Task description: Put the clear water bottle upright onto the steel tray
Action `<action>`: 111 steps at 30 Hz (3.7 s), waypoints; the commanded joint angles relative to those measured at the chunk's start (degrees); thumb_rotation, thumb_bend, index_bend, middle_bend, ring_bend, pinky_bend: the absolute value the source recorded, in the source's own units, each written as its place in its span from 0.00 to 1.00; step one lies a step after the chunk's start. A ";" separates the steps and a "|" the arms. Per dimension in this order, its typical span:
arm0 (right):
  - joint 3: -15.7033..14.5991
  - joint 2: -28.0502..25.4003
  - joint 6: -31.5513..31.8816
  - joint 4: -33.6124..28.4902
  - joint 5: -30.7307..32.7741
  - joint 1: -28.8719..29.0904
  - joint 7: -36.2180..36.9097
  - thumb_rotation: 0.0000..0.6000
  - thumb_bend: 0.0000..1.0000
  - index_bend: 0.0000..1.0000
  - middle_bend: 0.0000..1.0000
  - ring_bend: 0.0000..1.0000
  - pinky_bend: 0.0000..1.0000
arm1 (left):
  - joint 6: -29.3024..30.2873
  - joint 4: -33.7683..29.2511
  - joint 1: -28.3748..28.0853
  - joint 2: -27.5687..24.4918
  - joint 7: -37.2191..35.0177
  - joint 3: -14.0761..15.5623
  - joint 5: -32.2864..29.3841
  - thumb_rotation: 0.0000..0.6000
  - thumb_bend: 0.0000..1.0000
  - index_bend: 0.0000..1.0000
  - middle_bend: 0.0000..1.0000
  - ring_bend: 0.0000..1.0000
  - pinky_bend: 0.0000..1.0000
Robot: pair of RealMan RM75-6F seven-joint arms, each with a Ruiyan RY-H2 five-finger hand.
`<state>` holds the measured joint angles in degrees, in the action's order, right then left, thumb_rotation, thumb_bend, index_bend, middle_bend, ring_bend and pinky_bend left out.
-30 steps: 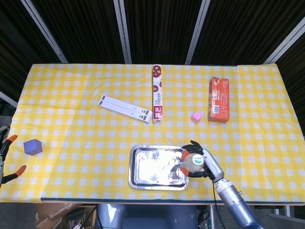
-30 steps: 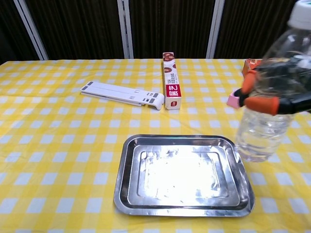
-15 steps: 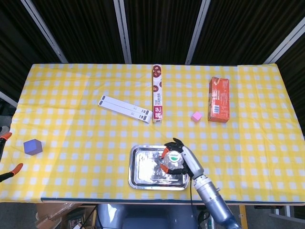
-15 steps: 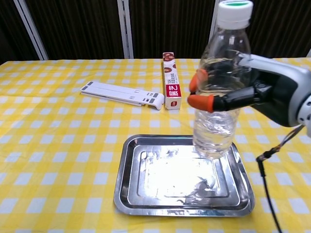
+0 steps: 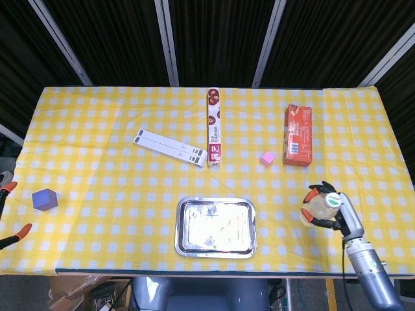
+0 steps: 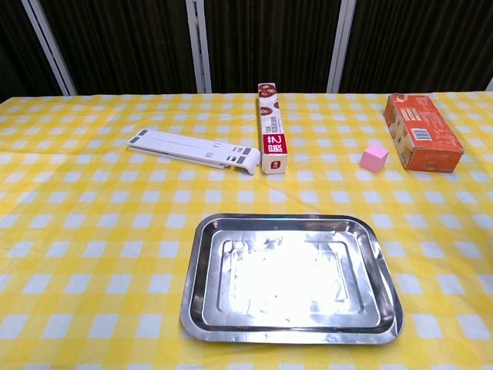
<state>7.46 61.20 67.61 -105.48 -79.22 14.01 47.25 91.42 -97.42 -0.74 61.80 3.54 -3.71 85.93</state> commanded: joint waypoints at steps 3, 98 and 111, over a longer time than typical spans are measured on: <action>-1.96 1.55 -1.94 0.86 -5.73 1.03 -0.63 1.00 0.69 0.76 0.54 0.24 0.00 | -0.36 -0.05 -0.20 0.04 0.14 0.00 -0.05 1.00 0.21 0.13 0.00 0.00 0.00; 0.80 35.71 -8.94 6.96 5.35 10.44 -26.70 1.00 0.06 0.21 0.16 0.00 0.00 | -1.37 1.25 -0.40 -1.92 -5.06 -0.44 -1.25 1.00 0.21 0.13 0.00 0.00 0.00; -5.35 12.49 -11.62 1.89 -3.48 6.39 -10.35 1.00 0.05 0.21 0.15 0.00 0.00 | -0.67 1.19 0.03 -2.18 -6.19 -0.32 -0.97 1.00 0.21 0.13 0.00 0.00 0.00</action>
<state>4.99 79.06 57.74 -102.77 -78.70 21.35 31.84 90.71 -96.25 -0.75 59.65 -2.59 -4.00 85.01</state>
